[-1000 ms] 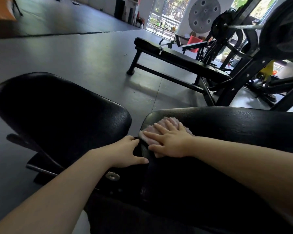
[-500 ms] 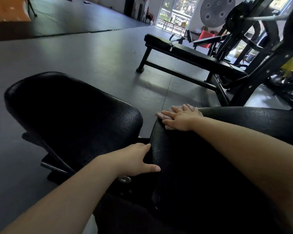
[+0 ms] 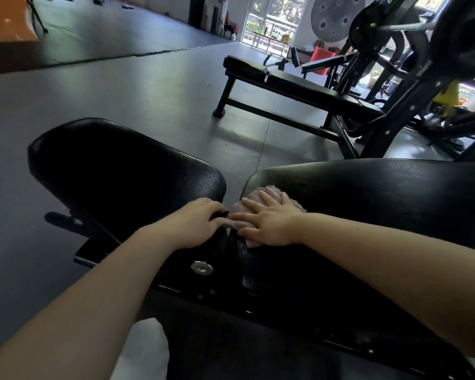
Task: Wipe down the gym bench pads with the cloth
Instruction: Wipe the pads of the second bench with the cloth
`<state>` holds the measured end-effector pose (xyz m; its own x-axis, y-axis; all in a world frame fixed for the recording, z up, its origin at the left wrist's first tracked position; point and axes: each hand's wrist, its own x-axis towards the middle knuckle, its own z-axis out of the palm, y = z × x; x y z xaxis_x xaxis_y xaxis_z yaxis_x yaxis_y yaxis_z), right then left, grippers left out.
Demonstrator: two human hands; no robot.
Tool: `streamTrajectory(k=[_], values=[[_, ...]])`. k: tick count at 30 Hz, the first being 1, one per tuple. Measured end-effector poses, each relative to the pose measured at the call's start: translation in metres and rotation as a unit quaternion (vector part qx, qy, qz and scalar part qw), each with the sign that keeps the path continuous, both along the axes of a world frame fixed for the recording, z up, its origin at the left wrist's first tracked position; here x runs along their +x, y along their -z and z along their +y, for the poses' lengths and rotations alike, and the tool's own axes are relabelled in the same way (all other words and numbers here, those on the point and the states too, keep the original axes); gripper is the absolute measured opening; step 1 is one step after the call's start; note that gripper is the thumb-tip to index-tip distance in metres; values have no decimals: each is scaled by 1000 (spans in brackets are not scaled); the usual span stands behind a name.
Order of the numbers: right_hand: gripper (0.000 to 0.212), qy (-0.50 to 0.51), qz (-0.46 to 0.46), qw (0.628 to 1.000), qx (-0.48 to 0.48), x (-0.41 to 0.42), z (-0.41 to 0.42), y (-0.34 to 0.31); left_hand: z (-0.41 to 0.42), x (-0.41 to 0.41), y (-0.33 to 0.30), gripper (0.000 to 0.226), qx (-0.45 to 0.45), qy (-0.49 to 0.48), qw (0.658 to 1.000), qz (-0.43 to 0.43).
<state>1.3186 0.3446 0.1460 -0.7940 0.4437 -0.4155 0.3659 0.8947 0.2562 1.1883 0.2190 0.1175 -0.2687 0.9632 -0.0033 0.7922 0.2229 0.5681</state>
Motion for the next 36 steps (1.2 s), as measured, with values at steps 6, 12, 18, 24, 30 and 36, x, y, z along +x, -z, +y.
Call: streamTrajectory(k=[6,12,18,24,30,36], values=[[52,-45,4,999,-16,39,-50,-6,-9,15,-7,36,2,6,1000,-15],[53,-119,123,985,-36,74,-78,-10,-9,35,-8,37,-16,39,999,-21],[32,37,269,935,-229,87,-100,-31,-9,35,-9,35,10,38,999,-16],[27,286,399,833,-255,96,-60,-76,-3,34,-4,44,11,20,999,-35],[33,245,346,901,94,154,-42,-71,15,69,-18,49,142,5,989,-46],[36,156,395,861,281,205,-59,-46,42,134,-24,46,98,66,993,-27]])
